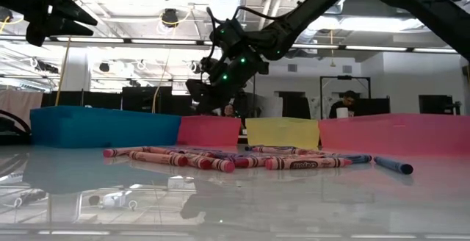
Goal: Sort crayons
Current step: Put the violet crayon into the left pink bin, then adjust the blue crayons on the table
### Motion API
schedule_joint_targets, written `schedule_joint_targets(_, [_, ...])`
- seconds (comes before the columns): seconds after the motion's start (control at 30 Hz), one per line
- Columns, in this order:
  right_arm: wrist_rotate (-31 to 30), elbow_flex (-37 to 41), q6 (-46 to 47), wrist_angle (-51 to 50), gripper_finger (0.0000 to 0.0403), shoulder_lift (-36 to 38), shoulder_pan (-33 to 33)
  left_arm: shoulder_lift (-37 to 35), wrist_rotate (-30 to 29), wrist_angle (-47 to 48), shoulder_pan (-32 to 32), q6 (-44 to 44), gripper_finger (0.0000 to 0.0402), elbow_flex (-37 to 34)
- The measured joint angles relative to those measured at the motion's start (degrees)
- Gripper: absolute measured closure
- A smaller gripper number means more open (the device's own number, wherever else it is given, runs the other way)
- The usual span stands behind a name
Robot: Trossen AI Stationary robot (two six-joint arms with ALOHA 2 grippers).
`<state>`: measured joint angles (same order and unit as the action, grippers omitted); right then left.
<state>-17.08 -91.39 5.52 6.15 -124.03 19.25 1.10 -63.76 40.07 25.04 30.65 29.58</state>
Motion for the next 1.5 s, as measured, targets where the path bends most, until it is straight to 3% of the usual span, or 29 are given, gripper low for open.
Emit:
schedule_joint_targets(0.3, [0.00, 0.00, 0.00, 0.13, 0.0321, 0.28, 0.13, 0.00, -0.03, 0.02, -0.01, 0.10, 0.0256, 0.00])
schedule_joint_targets(0.63, [1.48, -0.03, -7.93, -4.89, 0.0313, 9.79, -1.67, 0.00, -0.01, 0.07, 0.00, 0.50, 0.0256, 0.00])
schedule_joint_targets(0.8, [7.52, -0.15, -15.71, -18.96, 0.0313, 17.74, -5.94, 0.00, -0.03, 0.07, 0.00, 0.52, 0.0256, 0.00])
schedule_joint_targets(0.93, [9.72, -0.13, -14.18, -37.27, 0.0313, 21.25, -9.44, 0.00, 0.36, 0.11, 0.00, 0.63, 0.0256, 0.00])
schedule_joint_targets(1.1, [9.70, 0.87, -4.91, -51.95, 0.0313, 19.81, -13.96, 0.00, 0.27, 0.13, -0.02, 0.66, 0.0256, 0.00])
schedule_joint_targets(1.27, [7.04, 5.26, -5.45, -50.02, 0.0313, 15.38, -17.09, 0.02, -0.01, -0.05, 0.00, 0.59, 0.0256, 0.00])
schedule_joint_targets(1.5, [2.34, 5.40, -8.39, -50.29, 0.0313, 10.48, -15.89, 0.02, 0.46, -0.52, 0.00, 0.66, 0.0256, 0.00])
